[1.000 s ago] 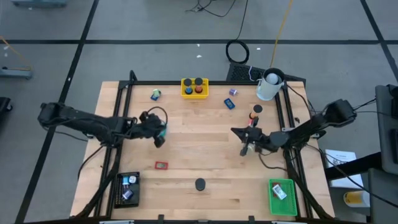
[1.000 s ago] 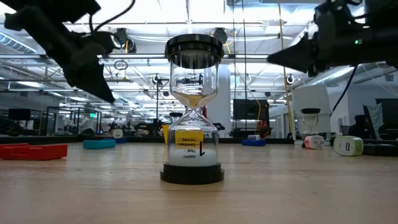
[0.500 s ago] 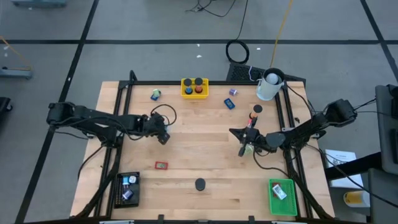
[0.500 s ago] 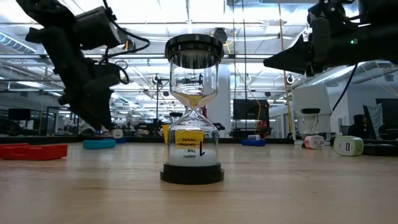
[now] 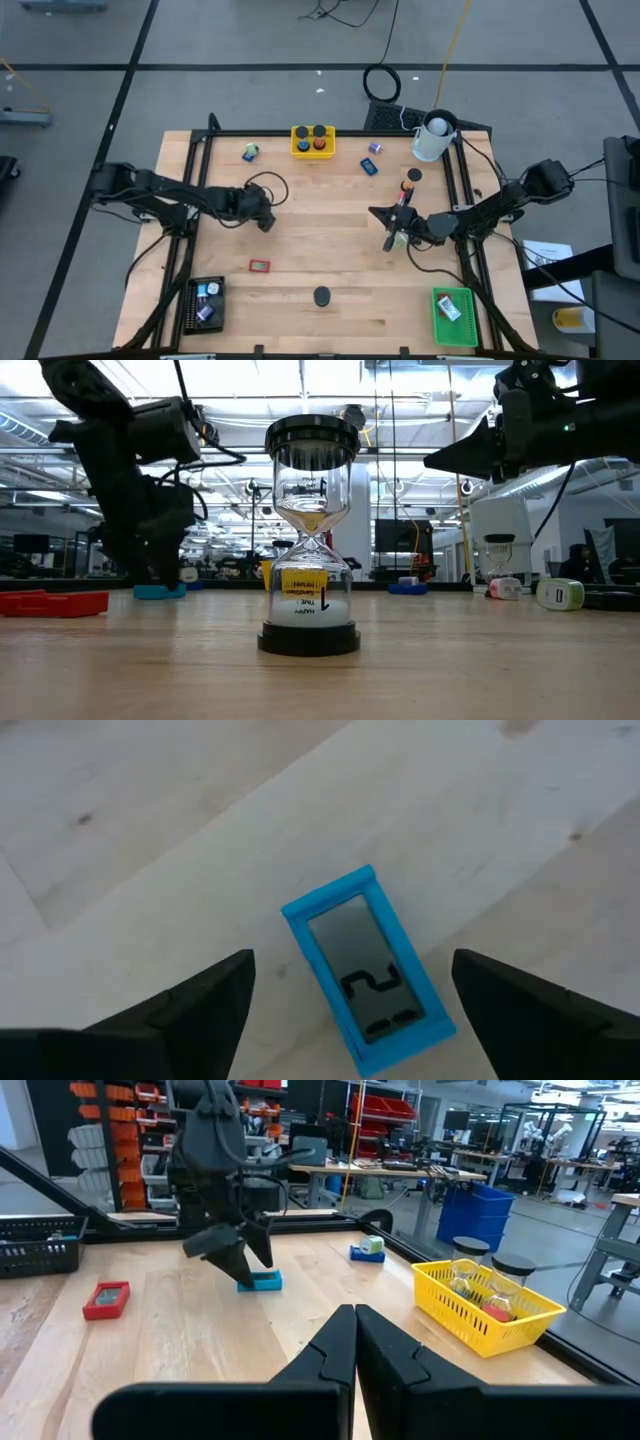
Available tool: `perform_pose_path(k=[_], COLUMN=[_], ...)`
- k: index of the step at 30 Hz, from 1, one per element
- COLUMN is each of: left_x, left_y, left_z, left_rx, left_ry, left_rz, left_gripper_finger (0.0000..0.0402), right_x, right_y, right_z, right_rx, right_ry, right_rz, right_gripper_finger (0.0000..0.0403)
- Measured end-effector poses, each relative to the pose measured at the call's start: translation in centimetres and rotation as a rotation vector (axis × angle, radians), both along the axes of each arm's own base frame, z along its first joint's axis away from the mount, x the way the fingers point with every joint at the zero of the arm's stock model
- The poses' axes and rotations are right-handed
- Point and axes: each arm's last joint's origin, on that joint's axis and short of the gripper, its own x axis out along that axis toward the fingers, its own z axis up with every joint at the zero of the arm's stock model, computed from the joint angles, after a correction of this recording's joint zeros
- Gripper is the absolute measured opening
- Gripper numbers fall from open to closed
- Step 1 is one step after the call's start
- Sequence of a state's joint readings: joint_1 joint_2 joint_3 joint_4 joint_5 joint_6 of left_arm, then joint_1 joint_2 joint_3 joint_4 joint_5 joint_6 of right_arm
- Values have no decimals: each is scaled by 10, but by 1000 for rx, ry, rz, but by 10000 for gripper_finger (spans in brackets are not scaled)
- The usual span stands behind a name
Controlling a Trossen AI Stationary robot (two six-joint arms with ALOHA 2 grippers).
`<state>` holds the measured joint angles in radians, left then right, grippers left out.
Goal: Pick & Place Office items
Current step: Put the light blue digital timer into the green bin
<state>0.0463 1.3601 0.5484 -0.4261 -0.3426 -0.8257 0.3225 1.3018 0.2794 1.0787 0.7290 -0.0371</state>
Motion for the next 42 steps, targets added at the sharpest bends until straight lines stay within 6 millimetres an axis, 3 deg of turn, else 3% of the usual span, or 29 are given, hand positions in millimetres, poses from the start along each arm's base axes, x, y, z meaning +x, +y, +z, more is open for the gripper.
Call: perform_pose_path(k=[5, 18, 27, 36, 42], left_x=[2, 1, 15, 61, 96], left_y=[0, -3, -4, -30, -43], left_z=[-8, -10, 9, 42, 32], left_rx=[-12, -70, -60, 116, 205], left_ry=[36, 92, 129, -245, -474], left_rz=[-9, -150, -296, -595, -700], left_gripper_finger=[303, 142, 165, 148, 151], right_x=[0, 0, 0, -1, -2], right_y=[0, 0, 0, 5, 7], right_z=[0, 0, 0, 1, 2], right_rx=[0, 0, -1, -28, -28], right_ry=[0, 0, 0, 6, 0], right_rz=[0, 1, 1, 21, 29], right_gripper_finger=[0, 0, 0, 0, 0])
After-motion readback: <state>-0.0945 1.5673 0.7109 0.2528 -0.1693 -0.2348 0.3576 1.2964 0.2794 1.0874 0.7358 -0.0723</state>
